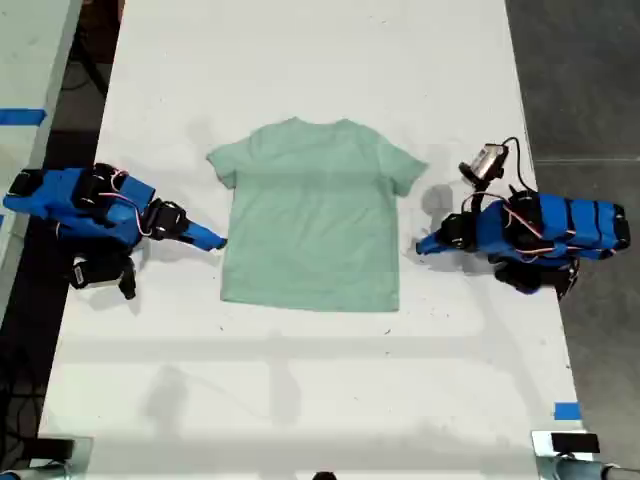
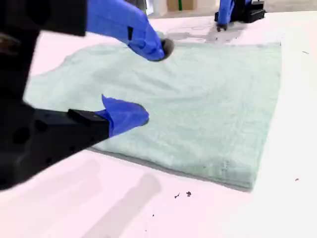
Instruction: Fold t shirt
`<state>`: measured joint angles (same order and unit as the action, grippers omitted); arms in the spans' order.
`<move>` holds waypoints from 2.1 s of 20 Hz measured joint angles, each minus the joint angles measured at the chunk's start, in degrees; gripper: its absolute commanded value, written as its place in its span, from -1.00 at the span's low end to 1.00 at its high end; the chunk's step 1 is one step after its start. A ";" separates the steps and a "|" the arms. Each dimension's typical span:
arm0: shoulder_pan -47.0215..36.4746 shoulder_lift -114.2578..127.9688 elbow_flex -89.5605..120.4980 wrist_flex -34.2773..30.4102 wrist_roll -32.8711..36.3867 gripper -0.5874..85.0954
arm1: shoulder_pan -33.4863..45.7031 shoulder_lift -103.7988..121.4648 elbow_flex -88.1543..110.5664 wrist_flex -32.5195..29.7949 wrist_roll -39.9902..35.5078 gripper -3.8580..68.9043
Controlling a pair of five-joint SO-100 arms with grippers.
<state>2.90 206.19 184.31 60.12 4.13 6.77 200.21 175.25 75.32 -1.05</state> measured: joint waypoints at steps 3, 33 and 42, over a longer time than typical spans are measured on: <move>0.00 0.00 0.00 0.00 0.00 -0.59 | 0.09 0.00 0.00 0.00 0.79 -0.92; -0.18 0.00 0.00 0.00 0.00 -0.59 | 45.62 -99.76 -76.46 -4.22 -37.53 -0.87; -0.18 0.00 0.00 0.00 0.00 -0.59 | 14.50 -118.83 -106.70 -8.26 -33.49 -0.83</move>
<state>2.72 206.19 184.31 60.12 4.13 21.27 81.39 68.55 67.06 -34.54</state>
